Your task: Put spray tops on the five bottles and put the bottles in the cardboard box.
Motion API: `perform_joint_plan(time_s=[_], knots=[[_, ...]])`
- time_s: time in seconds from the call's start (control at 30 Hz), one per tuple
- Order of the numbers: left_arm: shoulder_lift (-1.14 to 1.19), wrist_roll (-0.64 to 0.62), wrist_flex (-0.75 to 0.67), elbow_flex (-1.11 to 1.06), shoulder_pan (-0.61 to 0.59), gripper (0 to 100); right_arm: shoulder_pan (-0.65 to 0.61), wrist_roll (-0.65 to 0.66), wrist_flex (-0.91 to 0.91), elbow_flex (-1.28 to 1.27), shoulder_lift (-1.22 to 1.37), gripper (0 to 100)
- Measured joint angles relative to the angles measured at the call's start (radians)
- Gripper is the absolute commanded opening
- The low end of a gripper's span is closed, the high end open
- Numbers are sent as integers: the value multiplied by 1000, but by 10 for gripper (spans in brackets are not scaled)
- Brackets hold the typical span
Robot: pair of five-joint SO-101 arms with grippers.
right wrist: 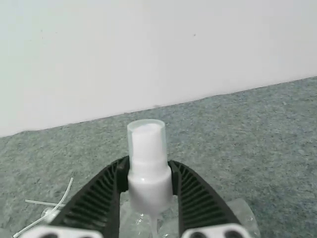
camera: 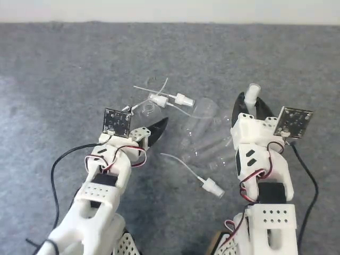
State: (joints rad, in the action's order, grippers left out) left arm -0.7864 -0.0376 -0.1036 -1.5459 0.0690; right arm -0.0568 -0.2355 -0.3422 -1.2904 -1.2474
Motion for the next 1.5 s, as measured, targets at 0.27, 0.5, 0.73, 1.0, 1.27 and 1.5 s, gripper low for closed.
perform_joint_plan(time_s=[0.27,0.5,0.73,1.0,1.27,1.5], knots=[[-393,-52,350,0,0,364,2,0,3,0,0,9],[-647,-123,554,0,-44,295,2,0,3,0,0,9],[-798,-127,605,0,-129,202,0,0,3,0,0,9],[-934,-133,605,-118,-210,62,0,0,3,0,0,9],[-1014,-133,629,-150,-296,12,-15,0,3,0,0,9],[-1014,-133,629,-150,-348,12,-46,83,3,0,0,7]])
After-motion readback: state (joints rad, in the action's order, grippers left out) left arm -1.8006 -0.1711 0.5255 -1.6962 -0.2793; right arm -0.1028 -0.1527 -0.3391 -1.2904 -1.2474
